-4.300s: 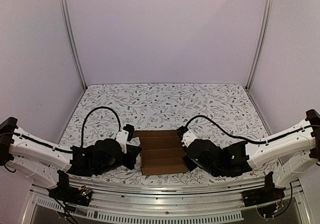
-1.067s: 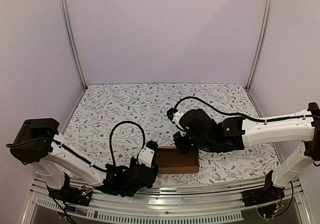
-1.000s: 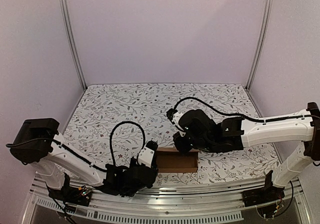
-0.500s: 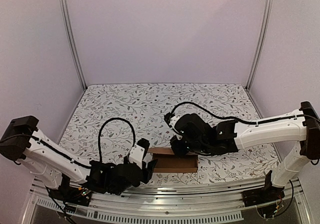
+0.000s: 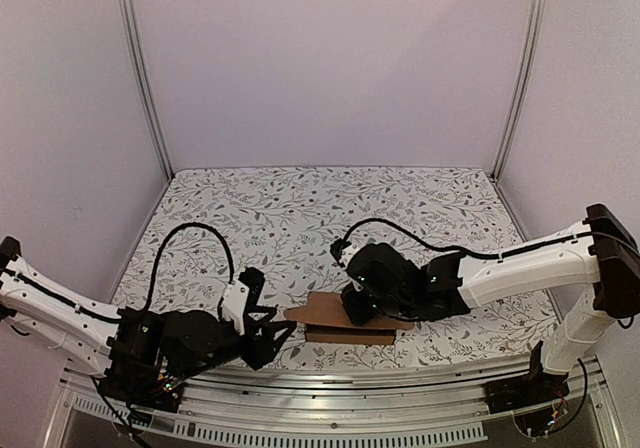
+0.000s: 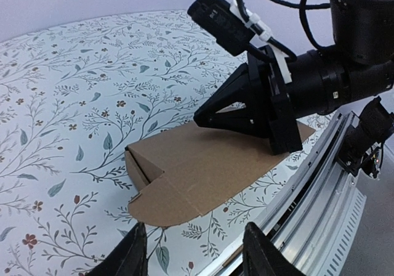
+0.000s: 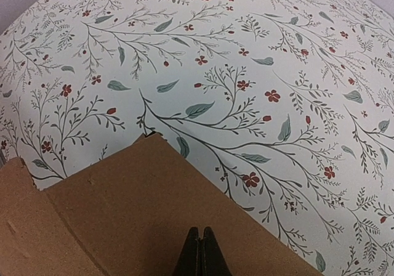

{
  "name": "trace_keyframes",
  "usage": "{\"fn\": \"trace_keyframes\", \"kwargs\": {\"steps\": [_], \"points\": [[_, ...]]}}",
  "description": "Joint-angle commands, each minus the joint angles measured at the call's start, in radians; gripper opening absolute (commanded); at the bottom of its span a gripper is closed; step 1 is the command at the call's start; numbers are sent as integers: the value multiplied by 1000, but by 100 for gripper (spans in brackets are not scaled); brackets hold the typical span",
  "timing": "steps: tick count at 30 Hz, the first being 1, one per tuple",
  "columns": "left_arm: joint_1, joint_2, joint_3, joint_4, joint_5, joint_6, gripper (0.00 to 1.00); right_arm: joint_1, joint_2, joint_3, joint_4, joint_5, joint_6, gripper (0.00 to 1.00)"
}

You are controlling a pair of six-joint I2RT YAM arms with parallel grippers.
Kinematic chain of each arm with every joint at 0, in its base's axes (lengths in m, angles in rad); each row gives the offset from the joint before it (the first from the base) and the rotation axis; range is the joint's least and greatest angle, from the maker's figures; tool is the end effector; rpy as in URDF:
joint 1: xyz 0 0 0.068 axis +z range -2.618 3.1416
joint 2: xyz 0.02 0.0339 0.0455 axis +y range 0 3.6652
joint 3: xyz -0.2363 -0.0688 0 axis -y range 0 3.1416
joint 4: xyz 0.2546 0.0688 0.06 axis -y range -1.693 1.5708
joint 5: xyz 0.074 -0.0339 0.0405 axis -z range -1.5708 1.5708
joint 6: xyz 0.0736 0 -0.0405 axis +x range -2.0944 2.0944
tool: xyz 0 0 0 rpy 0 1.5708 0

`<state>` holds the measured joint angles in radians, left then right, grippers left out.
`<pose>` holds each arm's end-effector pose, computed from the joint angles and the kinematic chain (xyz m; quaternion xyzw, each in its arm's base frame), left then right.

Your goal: Fold the paper box

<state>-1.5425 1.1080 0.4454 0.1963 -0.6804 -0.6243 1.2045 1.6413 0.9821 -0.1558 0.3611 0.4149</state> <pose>0.0539 -0.2679 0.1566 0.1987 0.7970 -0.3039 0.4826 0.1577 0.3386 0.1367 -0.2905 0.8695 0.1477 0.3712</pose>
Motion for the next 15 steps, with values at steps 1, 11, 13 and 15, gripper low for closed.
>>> {"fn": "trace_keyframes", "kwargs": {"steps": [1,11,13,15], "points": [[-17,-75,-13,-52,22,36,50,17,34,-36,1,14,16,0],[81,-29,48,-106,76,38,51,49,62,-46,-1,38,25,0],[128,-22,42,-77,135,42,51,52,67,-51,-2,41,30,0],[182,-14,33,-39,201,48,51,53,73,-55,-2,42,34,0]]}}
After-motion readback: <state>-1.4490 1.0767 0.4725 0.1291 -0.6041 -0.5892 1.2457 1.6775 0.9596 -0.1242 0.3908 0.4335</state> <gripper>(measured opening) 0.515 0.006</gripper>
